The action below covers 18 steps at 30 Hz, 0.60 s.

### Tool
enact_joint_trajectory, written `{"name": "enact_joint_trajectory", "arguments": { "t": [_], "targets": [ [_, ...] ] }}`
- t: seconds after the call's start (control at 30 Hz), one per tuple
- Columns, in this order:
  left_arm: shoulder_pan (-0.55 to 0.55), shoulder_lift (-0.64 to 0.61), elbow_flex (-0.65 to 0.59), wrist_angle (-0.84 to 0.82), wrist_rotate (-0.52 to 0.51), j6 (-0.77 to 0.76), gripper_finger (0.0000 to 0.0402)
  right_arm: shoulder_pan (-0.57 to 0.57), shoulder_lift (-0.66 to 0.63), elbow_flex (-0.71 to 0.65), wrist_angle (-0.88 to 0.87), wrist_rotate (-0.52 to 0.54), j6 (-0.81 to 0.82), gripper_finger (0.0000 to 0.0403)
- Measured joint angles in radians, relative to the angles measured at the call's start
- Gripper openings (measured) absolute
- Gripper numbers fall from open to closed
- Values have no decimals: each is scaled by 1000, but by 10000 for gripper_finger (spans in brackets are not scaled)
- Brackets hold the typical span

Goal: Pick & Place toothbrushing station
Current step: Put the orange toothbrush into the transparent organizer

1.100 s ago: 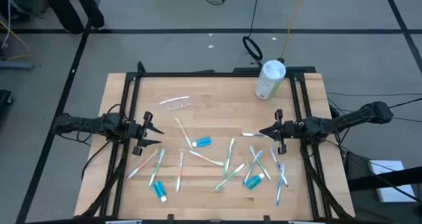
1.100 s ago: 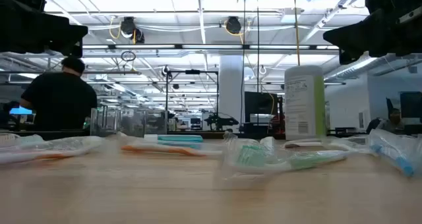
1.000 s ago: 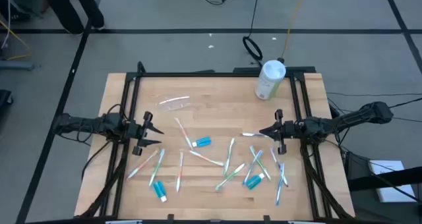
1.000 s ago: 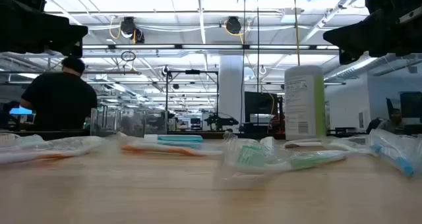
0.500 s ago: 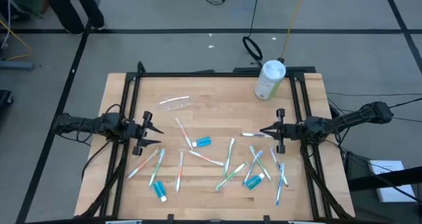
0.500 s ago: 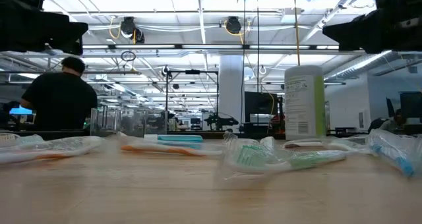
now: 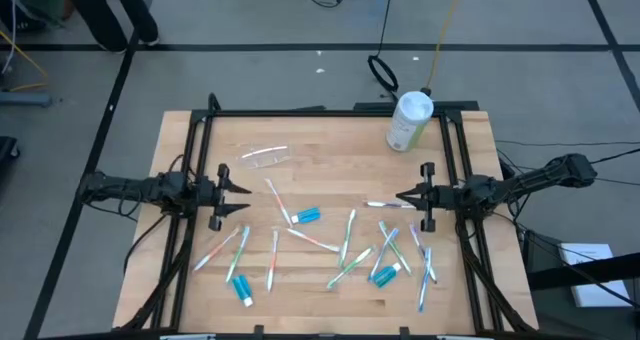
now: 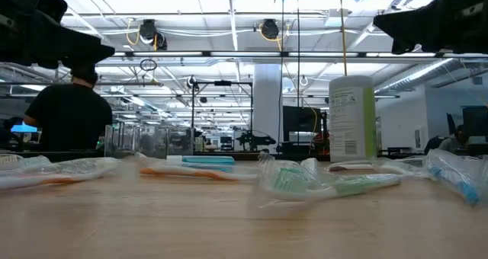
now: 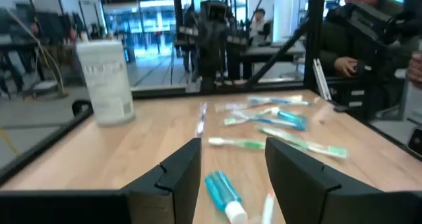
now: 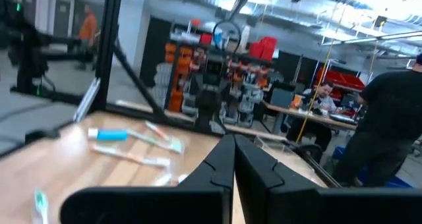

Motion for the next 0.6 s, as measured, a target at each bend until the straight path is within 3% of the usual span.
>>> {"name": "enact_joint_trajectory", "arguments": {
  "t": [0.17,0.33,0.5,0.6],
  "targets": [
    [1,143,99,-79,-3,-69,175,0,76,54,-34,4,15,4],
    [-13,378,279,-283,-26,-201,175,0,186,107,-24,4,32,4],
    [-33,638,484,-636,-81,-482,175,0,261,108,19,4,55,4],
    [-45,765,589,-853,-24,-688,175,0,276,110,24,4,46,4]
  ]
}}
